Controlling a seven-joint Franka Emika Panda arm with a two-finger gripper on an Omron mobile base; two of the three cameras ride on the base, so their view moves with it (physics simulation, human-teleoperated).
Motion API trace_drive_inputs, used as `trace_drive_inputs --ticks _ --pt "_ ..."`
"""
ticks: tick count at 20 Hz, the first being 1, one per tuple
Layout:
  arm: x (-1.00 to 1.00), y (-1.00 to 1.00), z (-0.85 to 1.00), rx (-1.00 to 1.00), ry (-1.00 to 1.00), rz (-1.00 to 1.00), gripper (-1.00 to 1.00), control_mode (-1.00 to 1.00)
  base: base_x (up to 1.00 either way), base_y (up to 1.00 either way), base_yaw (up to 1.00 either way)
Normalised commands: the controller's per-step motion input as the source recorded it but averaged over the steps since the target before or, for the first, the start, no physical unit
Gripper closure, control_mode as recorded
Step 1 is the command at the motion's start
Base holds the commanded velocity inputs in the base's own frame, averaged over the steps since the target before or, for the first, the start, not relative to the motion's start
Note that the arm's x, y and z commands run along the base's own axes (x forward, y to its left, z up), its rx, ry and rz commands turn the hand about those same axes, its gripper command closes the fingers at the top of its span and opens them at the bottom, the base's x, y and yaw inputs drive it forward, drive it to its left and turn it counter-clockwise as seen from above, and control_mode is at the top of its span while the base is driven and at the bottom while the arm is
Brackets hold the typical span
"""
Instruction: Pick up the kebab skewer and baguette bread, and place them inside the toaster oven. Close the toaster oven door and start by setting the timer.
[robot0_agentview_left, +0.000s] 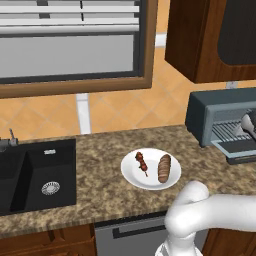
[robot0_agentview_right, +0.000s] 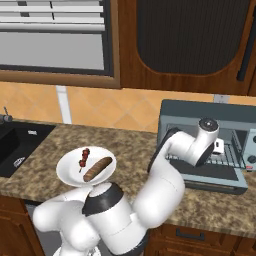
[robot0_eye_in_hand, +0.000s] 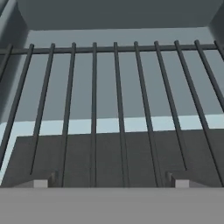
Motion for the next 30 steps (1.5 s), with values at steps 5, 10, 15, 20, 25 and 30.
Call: trace_drive_inputs --ticks 5,10,15,20,25,30 --pt "-0.6 0.06 -0.57 0.0 0.14 0.0 -1.0 -1.0 0.0 0.0 0.0" --pt "-0.41 0.08 -0.23 0.0 0.08 0.0 -1.0 -1.0 0.0 0.0 0.0" --pt "-0.43 0.26 0.74 0.0 -0.1 0.0 -1.0 -1.0 0.0 0.0 0.0" --pt "-0.82 0.81 0.41 0.0 0.0 0.0 -1.0 -1.0 0.0 0.0 0.0" --pt "-0.68 1.0 0.18 0.0 0.0 0.0 -1.0 -1.0 0.0 0.0 0.0" --pt "-0.34 1.0 0.14 0.0 0.01 0.0 -1.0 -1.0 0.0 0.0 0.0"
